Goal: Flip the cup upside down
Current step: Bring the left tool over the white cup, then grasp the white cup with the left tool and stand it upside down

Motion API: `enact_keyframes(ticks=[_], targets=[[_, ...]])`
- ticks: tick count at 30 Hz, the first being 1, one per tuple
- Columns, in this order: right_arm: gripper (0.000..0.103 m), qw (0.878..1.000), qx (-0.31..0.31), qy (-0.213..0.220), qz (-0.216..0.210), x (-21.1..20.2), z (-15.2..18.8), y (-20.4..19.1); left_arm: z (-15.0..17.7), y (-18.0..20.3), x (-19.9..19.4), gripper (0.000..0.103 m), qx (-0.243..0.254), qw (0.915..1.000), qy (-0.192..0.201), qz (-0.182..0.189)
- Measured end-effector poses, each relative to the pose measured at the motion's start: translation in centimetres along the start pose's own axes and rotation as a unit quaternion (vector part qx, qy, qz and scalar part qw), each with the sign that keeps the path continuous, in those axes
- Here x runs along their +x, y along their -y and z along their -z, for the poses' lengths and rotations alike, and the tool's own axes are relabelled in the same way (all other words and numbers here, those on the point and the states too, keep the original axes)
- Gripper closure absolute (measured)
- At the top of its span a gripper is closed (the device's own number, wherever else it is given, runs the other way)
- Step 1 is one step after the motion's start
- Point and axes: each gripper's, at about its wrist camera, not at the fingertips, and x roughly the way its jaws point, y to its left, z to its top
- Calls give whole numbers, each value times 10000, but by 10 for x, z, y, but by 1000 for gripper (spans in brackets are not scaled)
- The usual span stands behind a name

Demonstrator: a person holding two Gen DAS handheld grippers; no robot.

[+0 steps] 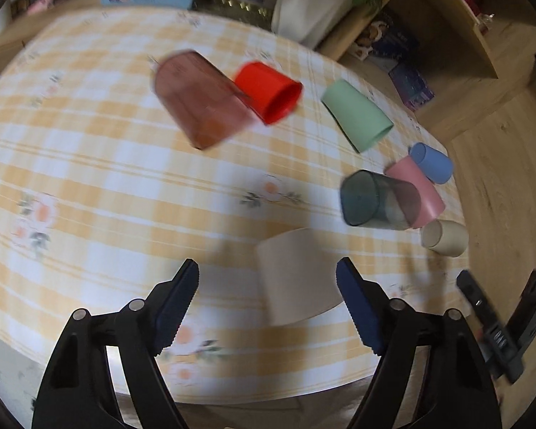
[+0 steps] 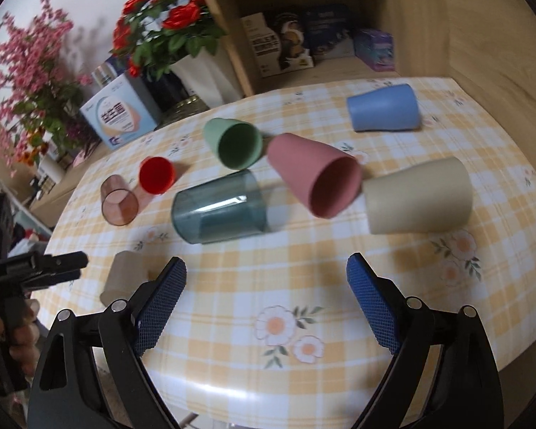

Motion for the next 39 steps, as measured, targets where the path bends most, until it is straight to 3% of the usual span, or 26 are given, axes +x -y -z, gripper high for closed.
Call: enact_keyframes(ticks=[4,10,15,19,23,25,32,36,39], targets=[[15,10000,36,22,38,-4,3,11,-10,6,31,26,-422,9976,-472,263],[15,9996,260,16,68,-5,6,30,-18,3,54,29,-658,9951,-731,28],[15,9991,408,-44,93,0,10,40,-24,13,75,31,-514,9933,-1015,-187],[15,9991,408,-41,80,1,11,41,-24,18,81,40,-360,9926,-1117,-308],[15,9988,475,51,52,-2,10,43,-19,19,84,42,-145,9912,-1250,-413],[15,9987,502,59,46,-2,9,43,-17,19,83,47,-71,9919,-1219,-339],[15,9989,474,19,51,-1,12,40,-6,18,52,48,412,9963,-710,-263],[15,9989,454,-87,65,4,14,36,2,7,35,48,722,9956,-428,-410],[15,9990,410,-164,32,8,16,31,3,-4,26,49,687,9964,-262,-430]])
